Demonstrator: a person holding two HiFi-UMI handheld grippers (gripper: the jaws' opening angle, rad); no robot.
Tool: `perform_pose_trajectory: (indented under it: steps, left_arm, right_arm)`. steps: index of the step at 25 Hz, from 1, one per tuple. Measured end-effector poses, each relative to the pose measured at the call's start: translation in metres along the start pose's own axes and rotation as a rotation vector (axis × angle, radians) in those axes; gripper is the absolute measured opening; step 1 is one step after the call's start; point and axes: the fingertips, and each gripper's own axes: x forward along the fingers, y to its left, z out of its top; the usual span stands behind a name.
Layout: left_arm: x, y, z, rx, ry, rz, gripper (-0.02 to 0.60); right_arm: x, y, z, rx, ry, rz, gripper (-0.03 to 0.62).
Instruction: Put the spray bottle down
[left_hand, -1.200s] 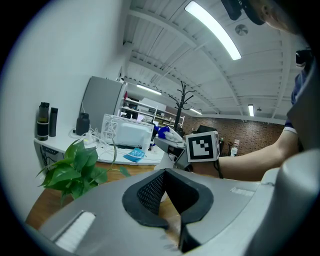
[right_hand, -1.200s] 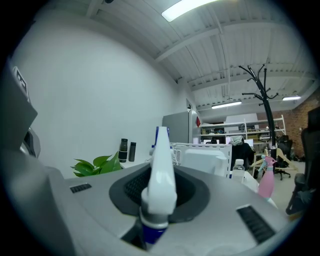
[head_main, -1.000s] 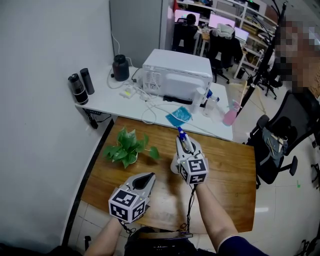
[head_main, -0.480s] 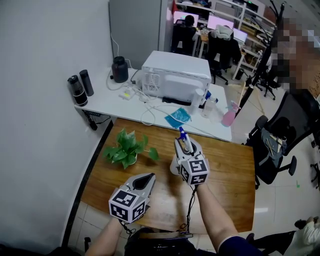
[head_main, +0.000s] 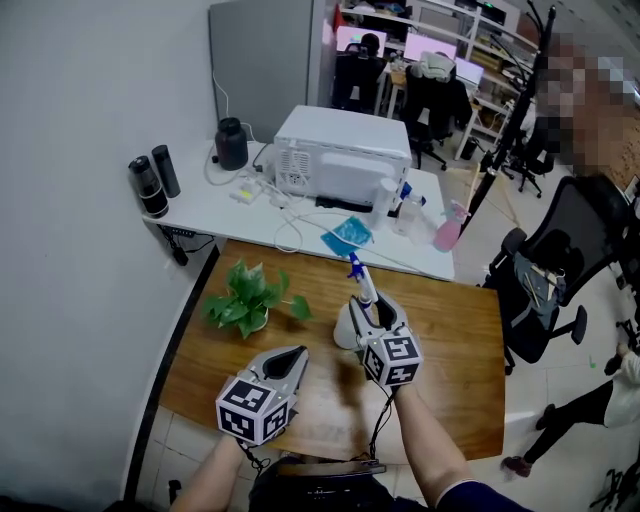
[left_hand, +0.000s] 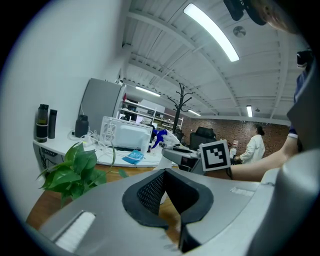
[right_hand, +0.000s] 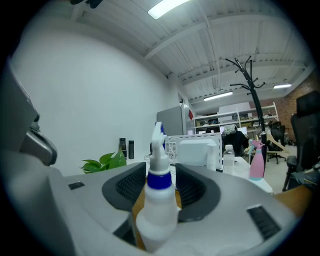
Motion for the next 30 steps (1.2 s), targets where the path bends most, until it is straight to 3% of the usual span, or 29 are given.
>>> perform_pose_trajectory:
  steps: [3,6,9,10,16,30]
  left_arm:
    - [0.004,-0.007,0.001,0.007,0.000,-0.022,0.006]
    - [0.010,-0.019,0.004,0.020,-0.002,-0.052,0.006]
    - [0.016,-0.036,0.007,0.035,-0.005,-0.093,0.006]
    - [0.017,-0.042,0.008,0.041,-0.005,-0.107,0.006]
    - [0.020,-0.070,0.011,0.052,-0.013,-0.164,0.006]
    - [0.029,-0.092,0.018,0.082,-0.022,-0.191,0.006]
  right_arm:
    - [-0.036,0.005,0.003,0.075,-0.014,0.018,0.197]
    - [-0.072,0.013,0.015,0.114,-0.033,0.015,0.077]
    - [-0.104,0.019,0.030,0.100,-0.051,-0.016,0.040]
    - [-0.114,0.021,0.034,0.093,-0.055,-0.022,0.000]
    - [-0.150,0.028,0.036,0.074,-0.034,-0.037,0.002]
    - [-0.160,0.047,0.022,0.135,0.015,0.091,0.002]
